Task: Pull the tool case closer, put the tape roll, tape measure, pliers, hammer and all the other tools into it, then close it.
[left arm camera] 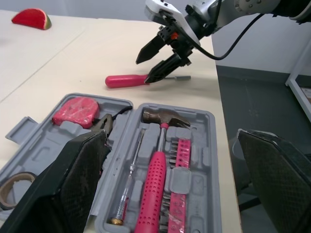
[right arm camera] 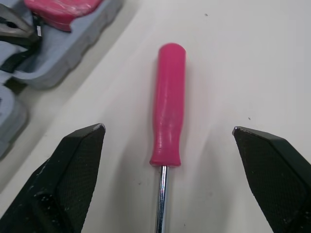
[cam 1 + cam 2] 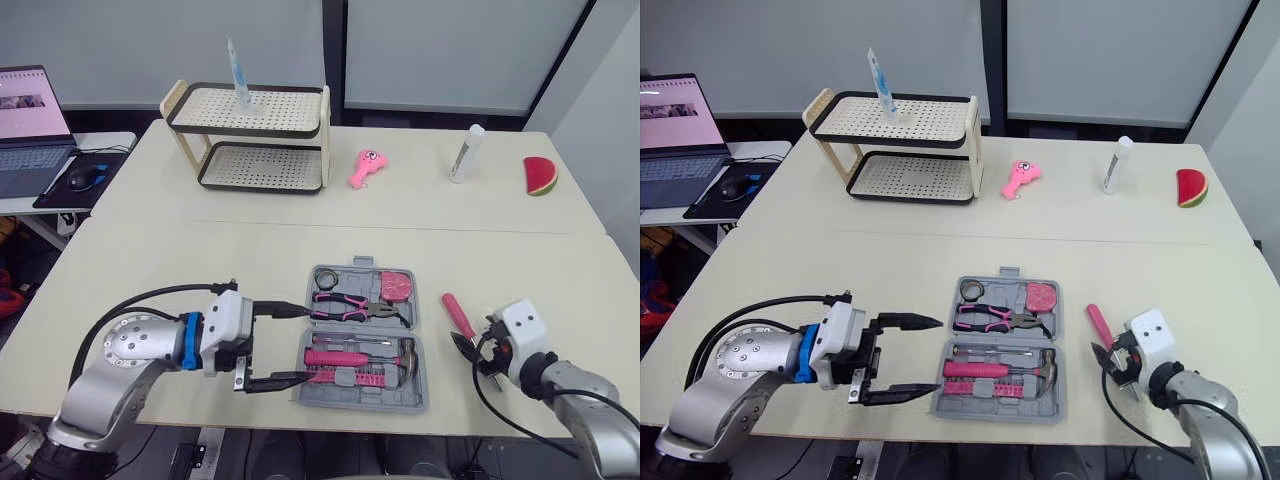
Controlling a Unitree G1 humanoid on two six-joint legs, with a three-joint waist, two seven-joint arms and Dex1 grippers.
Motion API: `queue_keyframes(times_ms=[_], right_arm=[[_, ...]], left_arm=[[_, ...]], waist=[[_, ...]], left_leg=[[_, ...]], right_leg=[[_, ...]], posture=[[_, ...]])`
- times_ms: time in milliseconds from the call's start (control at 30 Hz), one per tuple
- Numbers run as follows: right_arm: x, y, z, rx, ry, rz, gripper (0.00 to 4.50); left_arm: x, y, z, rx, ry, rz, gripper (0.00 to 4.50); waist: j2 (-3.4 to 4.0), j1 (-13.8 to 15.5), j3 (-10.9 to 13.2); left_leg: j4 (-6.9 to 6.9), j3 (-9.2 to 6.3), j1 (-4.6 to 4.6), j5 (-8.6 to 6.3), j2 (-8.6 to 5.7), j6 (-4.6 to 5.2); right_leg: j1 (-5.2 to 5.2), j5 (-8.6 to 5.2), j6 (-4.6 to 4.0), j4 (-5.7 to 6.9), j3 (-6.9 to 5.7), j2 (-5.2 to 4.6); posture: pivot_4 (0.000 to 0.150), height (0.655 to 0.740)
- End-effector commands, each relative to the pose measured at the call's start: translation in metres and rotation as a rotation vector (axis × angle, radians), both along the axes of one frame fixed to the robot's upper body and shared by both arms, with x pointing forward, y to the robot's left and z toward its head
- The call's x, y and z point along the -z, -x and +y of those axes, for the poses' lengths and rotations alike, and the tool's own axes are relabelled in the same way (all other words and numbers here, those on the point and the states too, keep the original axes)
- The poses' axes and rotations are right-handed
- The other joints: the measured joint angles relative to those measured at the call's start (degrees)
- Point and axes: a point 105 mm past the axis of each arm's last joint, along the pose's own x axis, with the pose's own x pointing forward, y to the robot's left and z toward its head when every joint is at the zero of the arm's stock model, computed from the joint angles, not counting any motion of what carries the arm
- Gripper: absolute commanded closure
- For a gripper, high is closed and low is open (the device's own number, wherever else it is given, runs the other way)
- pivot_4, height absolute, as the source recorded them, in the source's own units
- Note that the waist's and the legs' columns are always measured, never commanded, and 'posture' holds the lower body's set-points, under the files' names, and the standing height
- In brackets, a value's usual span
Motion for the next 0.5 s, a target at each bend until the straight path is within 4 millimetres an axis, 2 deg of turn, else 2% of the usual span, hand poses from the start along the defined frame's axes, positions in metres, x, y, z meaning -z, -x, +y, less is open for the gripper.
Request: queue_keyframes(times_ms=[33,100,133,200,333,500], right_arm=[[-0.002,-0.006,-0.003,0.029,0.005,-0.035,0.03],[0.0,-0.006,-0.001,0.036,-0.016,-0.034,0.03],[0.002,-0.006,0.0,0.036,-0.015,-0.032,0.2],[0.005,-0.006,0.001,0.044,-0.031,-0.023,0.61],[0.011,-0.001,0.005,0.042,-0.034,-0.009,1.92],[0.012,0.002,0.008,0.051,-0.047,-0.014,2.94]], left_arm=[[-0.007,0.002,0.001,0.02,0.009,-0.016,0.0],[-0.008,0.001,0.001,0.022,0.007,-0.018,0.0],[-0.008,0.001,0.001,0.024,0.006,-0.018,0.0],[-0.008,0.001,0.001,0.026,0.006,-0.018,0.0],[-0.009,0.001,0.001,0.03,0.008,-0.02,0.0],[-0.009,0.002,0.002,0.027,0.003,-0.019,0.0]], waist=[[0.0,0.0,0.0],[0.0,0.0,0.0],[0.0,0.0,0.0],[0.0,-0.1,0.0],[0.0,-0.1,0.0],[0.0,-0.1,0.0]], left_leg=[[0.0,0.0,-0.01,0.0,0.0,0.0],[0.0,0.0,-0.01,0.0,0.0,0.0],[-0.01,0.0,-0.01,0.0,0.01,0.0],[-0.02,0.0,-0.01,0.0,0.0,0.0],[-0.02,0.0,-0.01,0.0,0.01,0.0],[-0.02,-0.01,0.0,0.0,0.01,0.0]], right_leg=[[0.0,0.0,0.0,-0.01,0.0,0.0],[0.0,0.0,0.0,-0.02,0.0,0.0],[0.0,0.0,0.0,-0.02,-0.01,0.0],[-0.01,0.0,0.0,-0.02,-0.01,0.0],[-0.01,0.0,0.0,-0.02,-0.01,0.0],[0.0,0.0,0.0,-0.02,-0.01,0.0]], posture=[[0.15,0.735],[0.15,0.735],[0.15,0.735],[0.15,0.735],[0.15,0.735],[0.15,0.735]])
